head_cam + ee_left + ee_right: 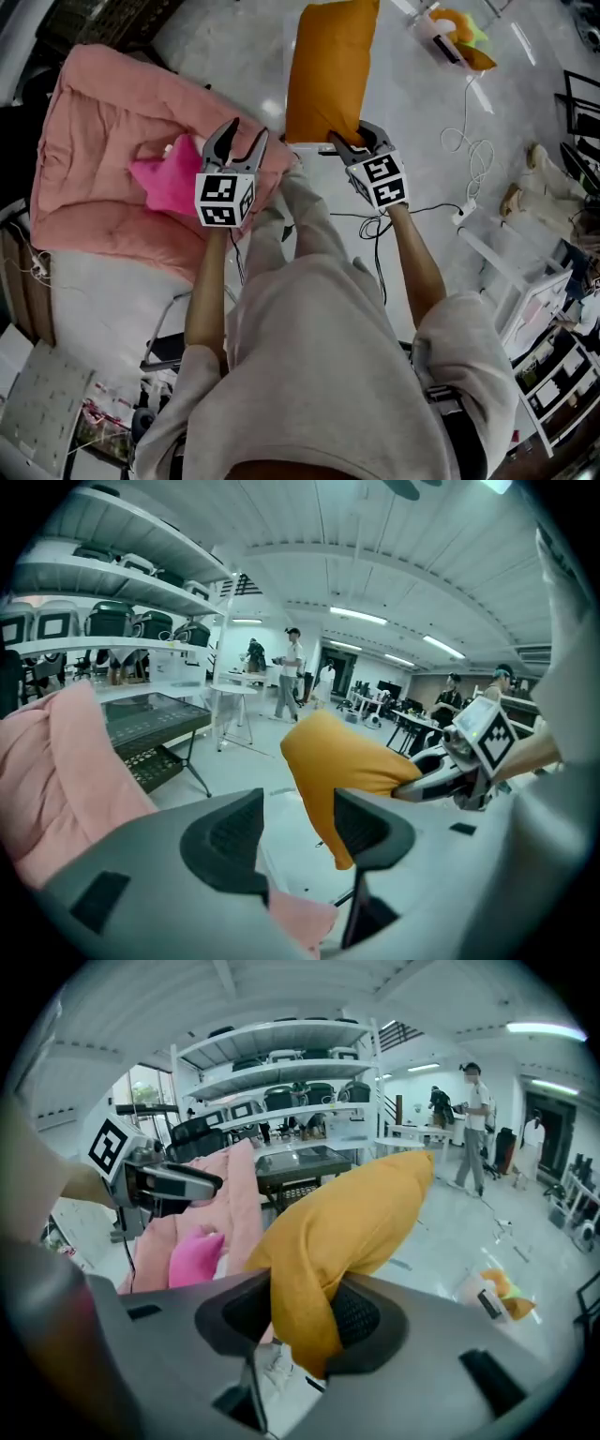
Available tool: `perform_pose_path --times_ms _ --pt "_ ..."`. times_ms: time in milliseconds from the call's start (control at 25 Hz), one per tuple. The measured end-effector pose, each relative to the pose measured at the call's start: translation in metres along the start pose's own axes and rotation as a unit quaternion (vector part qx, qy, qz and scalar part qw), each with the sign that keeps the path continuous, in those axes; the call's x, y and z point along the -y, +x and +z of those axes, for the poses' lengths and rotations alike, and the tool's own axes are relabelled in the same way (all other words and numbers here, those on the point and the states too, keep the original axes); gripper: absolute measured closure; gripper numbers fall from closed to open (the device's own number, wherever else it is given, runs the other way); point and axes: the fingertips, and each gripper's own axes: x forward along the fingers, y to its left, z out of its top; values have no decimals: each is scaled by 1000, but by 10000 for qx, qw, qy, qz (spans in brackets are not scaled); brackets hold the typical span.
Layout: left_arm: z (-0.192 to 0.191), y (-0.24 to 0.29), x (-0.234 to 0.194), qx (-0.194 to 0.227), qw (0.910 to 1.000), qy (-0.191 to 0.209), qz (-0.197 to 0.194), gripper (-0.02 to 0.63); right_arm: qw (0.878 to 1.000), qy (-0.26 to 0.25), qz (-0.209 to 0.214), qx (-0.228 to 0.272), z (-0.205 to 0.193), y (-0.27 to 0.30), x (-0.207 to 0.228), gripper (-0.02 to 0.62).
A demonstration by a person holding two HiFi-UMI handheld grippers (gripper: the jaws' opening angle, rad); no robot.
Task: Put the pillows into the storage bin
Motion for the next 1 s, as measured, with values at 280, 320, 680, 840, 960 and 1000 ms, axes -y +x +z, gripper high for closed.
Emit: perform_pose_path --times_ms 280,320,680,840,960,1000 --pt "12 68 44 -184 9987 230 -409 376 9976 451 -302 -442 -55 16 76 442" --pt "13 73 46 -206 9986 243 -430 376 9971 506 -312 -478 -60 21 82 442" --pt "8 86 40 -323 9985 224 -375 376 9848 994 -426 -1362 -149 79 112 129" --pt "4 79 25 -321 9991 142 -254 376 9889 947 -368 -1089 -127 81 96 131" --pt "-1 69 15 -293 9995 62 -127 377 9933 732 -272 -849 -101 87 82 143" --pt "-2 64 12 -277 9996 31 -83 376 9947 640 -233 -771 -92 88 77 147"
